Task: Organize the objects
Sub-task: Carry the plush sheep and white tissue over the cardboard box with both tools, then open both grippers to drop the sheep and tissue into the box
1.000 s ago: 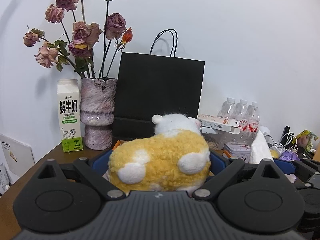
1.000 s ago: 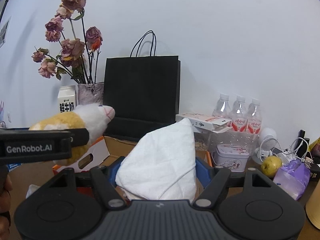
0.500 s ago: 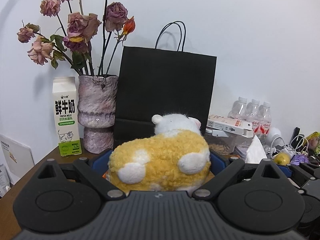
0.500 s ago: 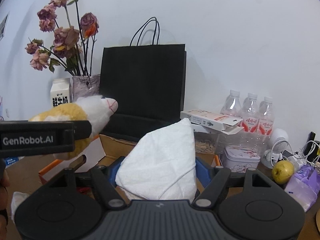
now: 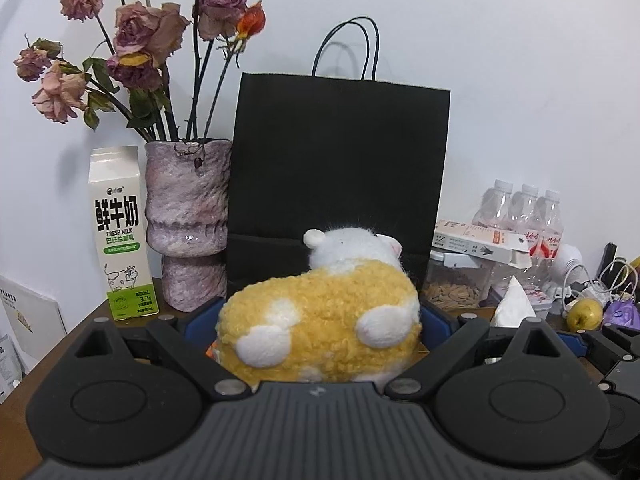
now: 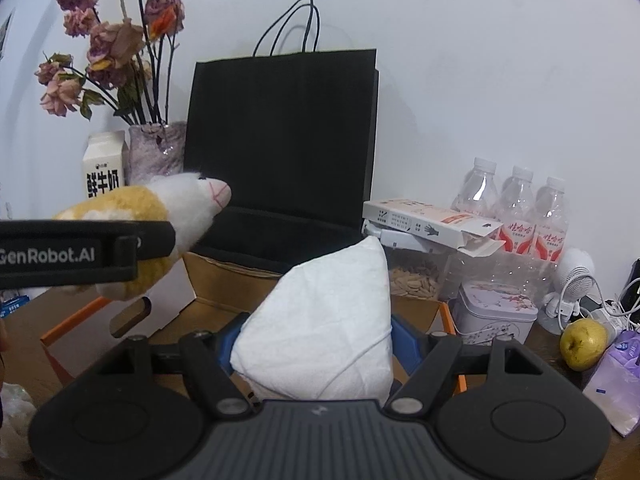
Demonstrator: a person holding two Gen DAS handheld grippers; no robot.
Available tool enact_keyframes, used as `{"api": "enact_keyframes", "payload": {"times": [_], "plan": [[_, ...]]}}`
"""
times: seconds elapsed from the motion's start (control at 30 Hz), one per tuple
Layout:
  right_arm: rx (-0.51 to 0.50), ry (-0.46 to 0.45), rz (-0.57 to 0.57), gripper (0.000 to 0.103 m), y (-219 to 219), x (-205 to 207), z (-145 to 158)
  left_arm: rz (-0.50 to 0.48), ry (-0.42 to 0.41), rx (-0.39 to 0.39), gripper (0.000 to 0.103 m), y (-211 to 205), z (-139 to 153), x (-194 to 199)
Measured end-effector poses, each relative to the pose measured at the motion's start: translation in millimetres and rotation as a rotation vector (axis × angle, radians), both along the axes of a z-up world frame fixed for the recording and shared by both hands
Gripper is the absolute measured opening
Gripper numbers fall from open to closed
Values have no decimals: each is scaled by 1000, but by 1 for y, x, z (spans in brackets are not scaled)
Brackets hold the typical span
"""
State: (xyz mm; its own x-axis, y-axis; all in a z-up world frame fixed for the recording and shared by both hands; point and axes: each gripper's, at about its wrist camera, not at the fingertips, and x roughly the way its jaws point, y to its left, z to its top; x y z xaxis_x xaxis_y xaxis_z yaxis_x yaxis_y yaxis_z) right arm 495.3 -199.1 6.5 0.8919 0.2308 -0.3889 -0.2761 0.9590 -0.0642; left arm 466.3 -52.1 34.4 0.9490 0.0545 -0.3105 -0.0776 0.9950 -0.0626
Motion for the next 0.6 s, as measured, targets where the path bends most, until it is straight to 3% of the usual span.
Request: {"api": "enact_keyframes", "payload": {"times": [0.17,0.37,0.6], "plan": [[-8,23,-5,75,2,10,-7,-9,14,11,98,0,-5,11],[4,29,-30,100,-2,13,-9,-16,18,4,103,1,-8,15],[16,24,-32,102,-4,10,-7,2,25,-9,103,3,-9,17]]}}
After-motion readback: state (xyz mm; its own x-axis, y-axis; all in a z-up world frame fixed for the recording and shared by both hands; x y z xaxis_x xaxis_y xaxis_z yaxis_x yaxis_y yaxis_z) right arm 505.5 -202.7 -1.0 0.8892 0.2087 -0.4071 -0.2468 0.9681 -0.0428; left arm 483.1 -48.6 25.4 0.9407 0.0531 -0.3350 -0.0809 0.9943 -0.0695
